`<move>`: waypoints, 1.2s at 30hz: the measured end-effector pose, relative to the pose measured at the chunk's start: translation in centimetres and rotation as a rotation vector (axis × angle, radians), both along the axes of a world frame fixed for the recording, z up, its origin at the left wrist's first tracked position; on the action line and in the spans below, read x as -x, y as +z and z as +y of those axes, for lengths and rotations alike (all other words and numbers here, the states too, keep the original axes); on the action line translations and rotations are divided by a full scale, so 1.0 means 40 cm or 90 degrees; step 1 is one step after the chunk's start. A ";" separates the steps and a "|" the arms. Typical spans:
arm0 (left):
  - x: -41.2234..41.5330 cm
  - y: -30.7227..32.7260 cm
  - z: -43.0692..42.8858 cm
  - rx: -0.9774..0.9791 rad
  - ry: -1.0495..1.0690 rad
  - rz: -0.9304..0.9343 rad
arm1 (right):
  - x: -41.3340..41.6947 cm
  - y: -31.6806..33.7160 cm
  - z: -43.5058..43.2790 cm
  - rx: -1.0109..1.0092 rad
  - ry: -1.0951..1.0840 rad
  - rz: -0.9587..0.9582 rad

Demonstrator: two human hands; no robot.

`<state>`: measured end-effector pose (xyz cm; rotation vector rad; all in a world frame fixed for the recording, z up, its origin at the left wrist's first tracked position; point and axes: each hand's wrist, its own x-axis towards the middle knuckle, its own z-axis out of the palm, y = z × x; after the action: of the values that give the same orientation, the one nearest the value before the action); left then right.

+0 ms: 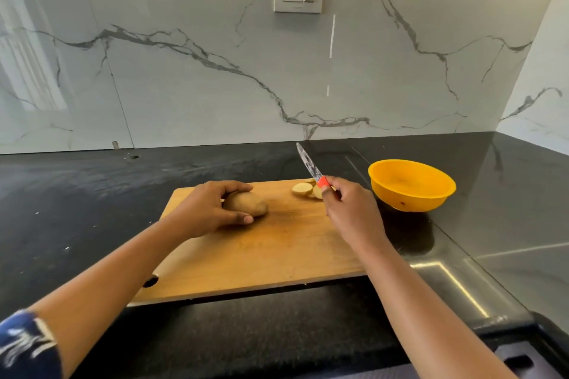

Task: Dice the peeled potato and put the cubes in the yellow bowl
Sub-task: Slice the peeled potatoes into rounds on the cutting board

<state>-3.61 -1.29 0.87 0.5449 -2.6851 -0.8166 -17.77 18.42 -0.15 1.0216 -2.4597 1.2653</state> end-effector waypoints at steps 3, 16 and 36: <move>0.047 -0.001 0.009 -0.001 0.003 -0.019 | -0.008 0.001 0.003 -0.078 0.019 -0.019; 0.006 -0.024 0.026 -0.010 0.090 0.116 | -0.062 0.003 0.014 -0.191 0.104 0.064; -0.012 -0.023 0.018 -0.076 0.093 0.137 | -0.101 -0.001 -0.005 -0.202 0.145 0.101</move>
<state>-3.14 -0.59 -0.06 0.6334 -2.3827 -0.9399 -13.75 18.22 -0.19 1.4559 -2.5244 0.8215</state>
